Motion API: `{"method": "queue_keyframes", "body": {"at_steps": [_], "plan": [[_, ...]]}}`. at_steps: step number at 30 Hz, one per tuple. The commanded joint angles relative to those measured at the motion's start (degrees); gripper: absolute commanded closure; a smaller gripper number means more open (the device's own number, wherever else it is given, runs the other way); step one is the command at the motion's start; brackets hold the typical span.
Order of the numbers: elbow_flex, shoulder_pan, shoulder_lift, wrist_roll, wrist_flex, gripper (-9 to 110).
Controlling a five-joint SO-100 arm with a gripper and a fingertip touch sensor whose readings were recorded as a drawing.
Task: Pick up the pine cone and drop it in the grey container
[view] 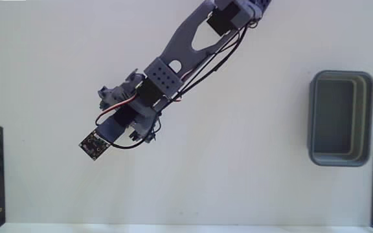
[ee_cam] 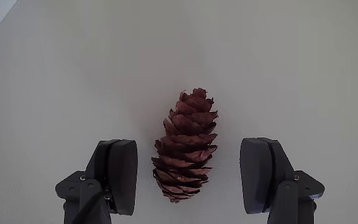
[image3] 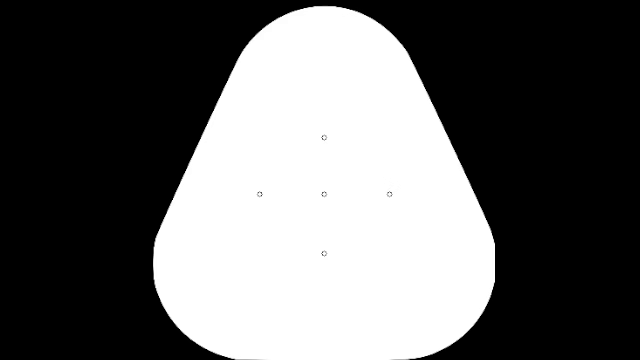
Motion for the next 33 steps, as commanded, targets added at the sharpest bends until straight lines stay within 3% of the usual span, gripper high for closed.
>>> {"method": "queue_keyframes", "body": {"at_steps": [1,33], "plan": [[0.17,-0.28,2.67,0.26,-1.46,-9],[2.34,-0.28,2.68,0.26,-3.62,-9]]}}
